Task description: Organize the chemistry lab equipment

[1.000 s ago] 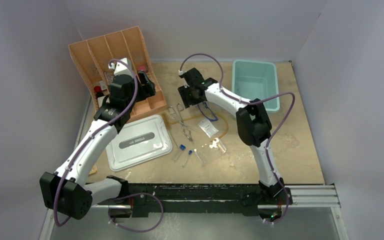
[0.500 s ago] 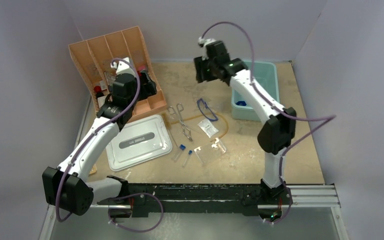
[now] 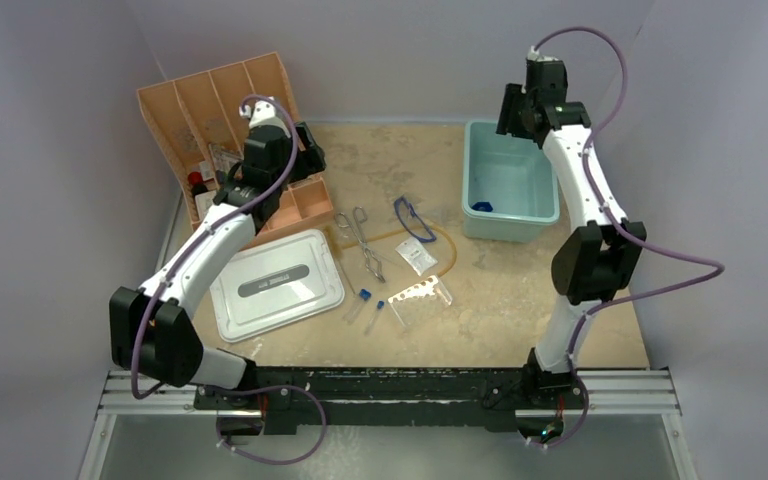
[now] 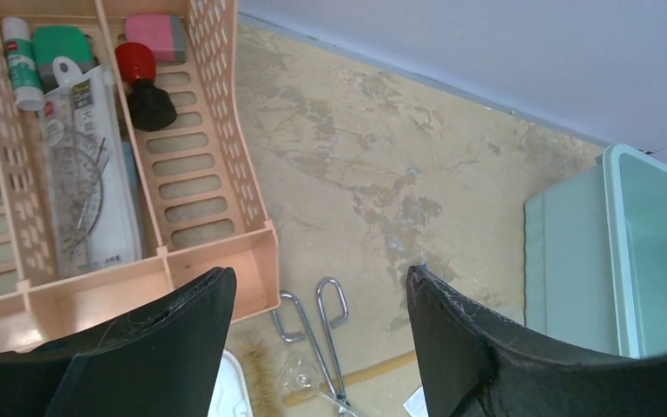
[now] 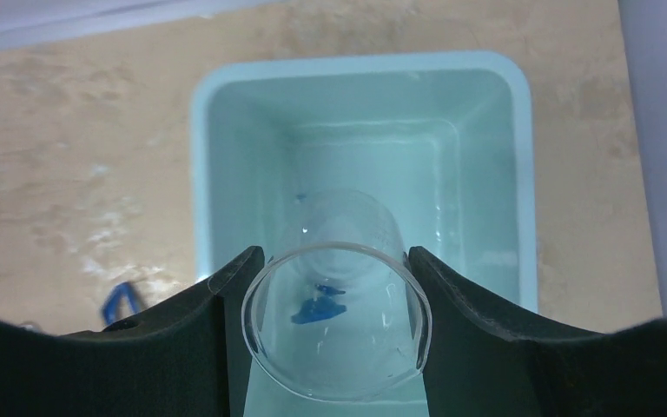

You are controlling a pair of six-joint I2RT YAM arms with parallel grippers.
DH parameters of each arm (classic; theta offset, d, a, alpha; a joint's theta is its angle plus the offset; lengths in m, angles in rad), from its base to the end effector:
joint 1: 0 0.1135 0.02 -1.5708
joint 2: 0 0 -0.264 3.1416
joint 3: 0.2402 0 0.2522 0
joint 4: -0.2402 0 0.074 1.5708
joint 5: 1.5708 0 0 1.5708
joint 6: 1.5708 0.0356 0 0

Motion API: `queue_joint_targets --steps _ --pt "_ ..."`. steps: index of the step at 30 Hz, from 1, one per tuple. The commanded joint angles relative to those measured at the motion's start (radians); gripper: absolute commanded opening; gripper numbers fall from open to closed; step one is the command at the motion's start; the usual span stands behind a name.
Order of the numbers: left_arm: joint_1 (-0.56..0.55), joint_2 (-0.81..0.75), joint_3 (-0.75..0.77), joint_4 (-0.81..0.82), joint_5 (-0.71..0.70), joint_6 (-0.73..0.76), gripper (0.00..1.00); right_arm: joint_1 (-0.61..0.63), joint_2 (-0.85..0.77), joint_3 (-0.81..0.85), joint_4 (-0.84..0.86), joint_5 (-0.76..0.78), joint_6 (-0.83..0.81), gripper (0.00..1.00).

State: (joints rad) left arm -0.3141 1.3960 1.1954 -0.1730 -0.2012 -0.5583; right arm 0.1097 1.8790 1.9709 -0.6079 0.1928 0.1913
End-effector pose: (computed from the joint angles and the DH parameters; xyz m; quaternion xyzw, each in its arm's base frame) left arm 0.3136 -0.0944 0.3437 -0.1563 0.8089 -0.1617 0.5432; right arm 0.4314 0.0407 0.3935 0.0835 0.8574 -0.0071 0.5078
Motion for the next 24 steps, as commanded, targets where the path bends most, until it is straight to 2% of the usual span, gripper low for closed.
queue_joint_targets --steps 1,9,16,24 --pt "0.007 0.058 0.069 0.092 0.034 -0.020 0.71 -0.028 0.069 -0.031 0.000 0.011 0.020 0.47" --pt "0.007 0.181 0.149 0.117 0.100 -0.032 0.69 -0.066 0.254 0.031 0.016 0.025 0.036 0.48" --pt "0.007 0.229 0.183 0.138 0.110 -0.010 0.69 -0.086 0.315 0.015 0.055 0.067 0.020 0.50" --pt "0.007 0.268 0.208 0.133 0.115 -0.003 0.69 -0.089 0.356 -0.007 0.091 0.085 0.004 0.58"
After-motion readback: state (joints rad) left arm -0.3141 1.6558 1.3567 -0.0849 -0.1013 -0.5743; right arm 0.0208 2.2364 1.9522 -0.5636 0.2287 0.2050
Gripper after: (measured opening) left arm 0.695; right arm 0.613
